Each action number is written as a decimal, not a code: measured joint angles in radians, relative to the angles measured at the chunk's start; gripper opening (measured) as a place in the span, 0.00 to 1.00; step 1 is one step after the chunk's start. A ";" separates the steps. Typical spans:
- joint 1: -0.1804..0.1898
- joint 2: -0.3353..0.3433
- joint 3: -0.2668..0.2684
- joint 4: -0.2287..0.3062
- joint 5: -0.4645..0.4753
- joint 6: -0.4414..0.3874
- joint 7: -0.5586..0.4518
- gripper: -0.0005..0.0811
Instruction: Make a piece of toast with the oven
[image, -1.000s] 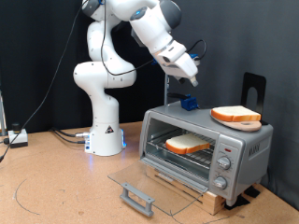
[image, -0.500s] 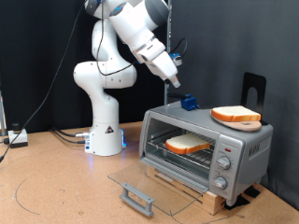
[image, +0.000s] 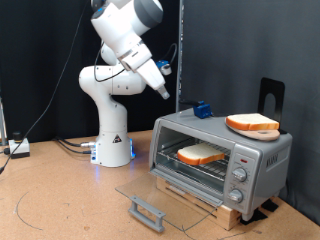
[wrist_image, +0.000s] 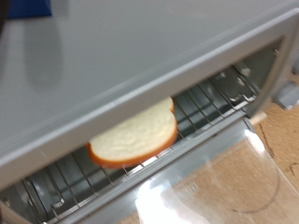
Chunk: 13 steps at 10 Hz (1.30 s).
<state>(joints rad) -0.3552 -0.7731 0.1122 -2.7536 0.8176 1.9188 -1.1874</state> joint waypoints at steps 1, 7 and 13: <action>-0.007 0.026 -0.018 0.013 0.000 0.000 -0.022 0.99; -0.031 0.106 0.051 0.088 -0.013 -0.103 0.510 0.99; -0.112 0.257 0.026 0.151 -0.072 -0.192 0.737 0.99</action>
<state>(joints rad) -0.4675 -0.5156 0.1380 -2.6027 0.7457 1.7264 -0.4502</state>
